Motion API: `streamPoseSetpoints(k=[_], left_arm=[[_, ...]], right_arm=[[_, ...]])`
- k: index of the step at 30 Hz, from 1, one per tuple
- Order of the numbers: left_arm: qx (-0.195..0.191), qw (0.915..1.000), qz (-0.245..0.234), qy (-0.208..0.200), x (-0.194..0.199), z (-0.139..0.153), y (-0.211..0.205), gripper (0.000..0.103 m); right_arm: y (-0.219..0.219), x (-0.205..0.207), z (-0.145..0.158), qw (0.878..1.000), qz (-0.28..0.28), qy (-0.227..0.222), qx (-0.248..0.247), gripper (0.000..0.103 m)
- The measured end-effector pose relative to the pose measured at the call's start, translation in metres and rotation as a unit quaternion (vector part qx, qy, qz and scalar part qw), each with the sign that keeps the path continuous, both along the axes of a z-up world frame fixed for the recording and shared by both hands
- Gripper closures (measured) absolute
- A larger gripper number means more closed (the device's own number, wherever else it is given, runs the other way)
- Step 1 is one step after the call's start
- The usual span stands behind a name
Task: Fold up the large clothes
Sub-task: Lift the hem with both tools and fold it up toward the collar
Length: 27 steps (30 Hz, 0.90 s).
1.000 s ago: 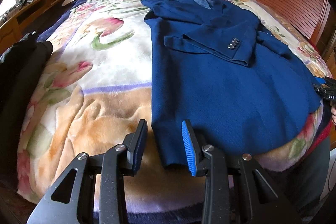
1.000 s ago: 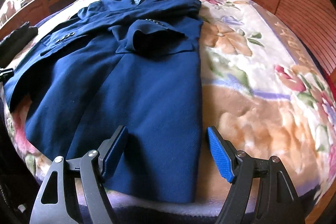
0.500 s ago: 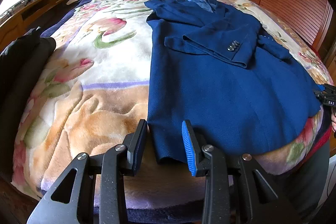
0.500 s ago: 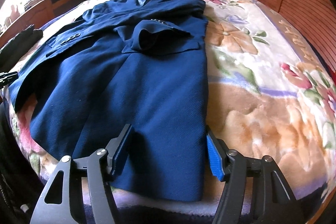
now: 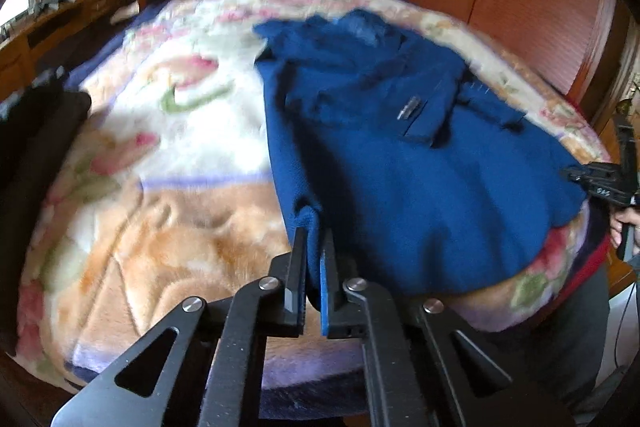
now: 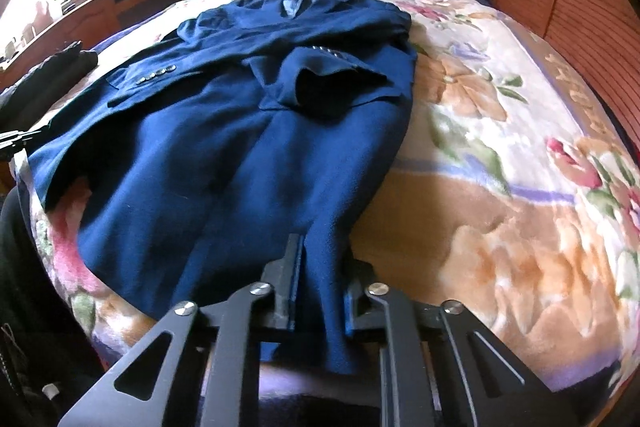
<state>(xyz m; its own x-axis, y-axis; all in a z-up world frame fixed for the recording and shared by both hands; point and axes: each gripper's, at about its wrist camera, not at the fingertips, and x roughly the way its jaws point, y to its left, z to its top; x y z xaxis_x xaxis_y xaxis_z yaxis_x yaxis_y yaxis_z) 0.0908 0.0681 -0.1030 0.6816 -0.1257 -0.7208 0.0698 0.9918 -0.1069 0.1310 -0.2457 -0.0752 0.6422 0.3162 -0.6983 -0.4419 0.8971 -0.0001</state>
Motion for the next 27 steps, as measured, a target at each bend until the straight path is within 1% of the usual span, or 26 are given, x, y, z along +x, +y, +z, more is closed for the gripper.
streamPoseSetpoints(k=[2,7,9,16,21,25,27], left_arm=[[0.001,0.9998,0.000,-0.021,-0.007,0.015,-0.001,0.098],[-0.008,0.9968,0.009,-0.079,-0.023,0.058,-0.001,0.099],[-0.015,0.9949,0.009,-0.099,-0.030,0.075,-0.002,0.099],[-0.010,0.9867,0.007,-0.162,-0.058,0.132,-0.001,0.099],[-0.002,0.9781,0.006,-0.208,-0.077,0.176,0.001,0.099],[0.007,0.9687,0.005,-0.248,-0.088,0.210,0.001,0.099],[0.004,0.9640,0.003,-0.266,-0.092,0.229,0.003,0.099]], right_arm=[[-0.003,-0.004,0.008,1.000,-0.003,-0.012,0.006,0.092],[-0.014,-0.020,0.042,0.998,-0.014,-0.055,0.032,0.093],[-0.016,-0.028,0.057,0.997,-0.016,-0.070,0.036,0.093],[-0.031,-0.069,0.105,0.991,-0.012,-0.123,0.056,0.094],[-0.049,-0.107,0.140,0.983,-0.012,-0.169,0.072,0.094],[-0.066,-0.129,0.168,0.976,-0.013,-0.202,0.079,0.094],[-0.074,-0.140,0.181,0.972,-0.015,-0.218,0.081,0.094]])
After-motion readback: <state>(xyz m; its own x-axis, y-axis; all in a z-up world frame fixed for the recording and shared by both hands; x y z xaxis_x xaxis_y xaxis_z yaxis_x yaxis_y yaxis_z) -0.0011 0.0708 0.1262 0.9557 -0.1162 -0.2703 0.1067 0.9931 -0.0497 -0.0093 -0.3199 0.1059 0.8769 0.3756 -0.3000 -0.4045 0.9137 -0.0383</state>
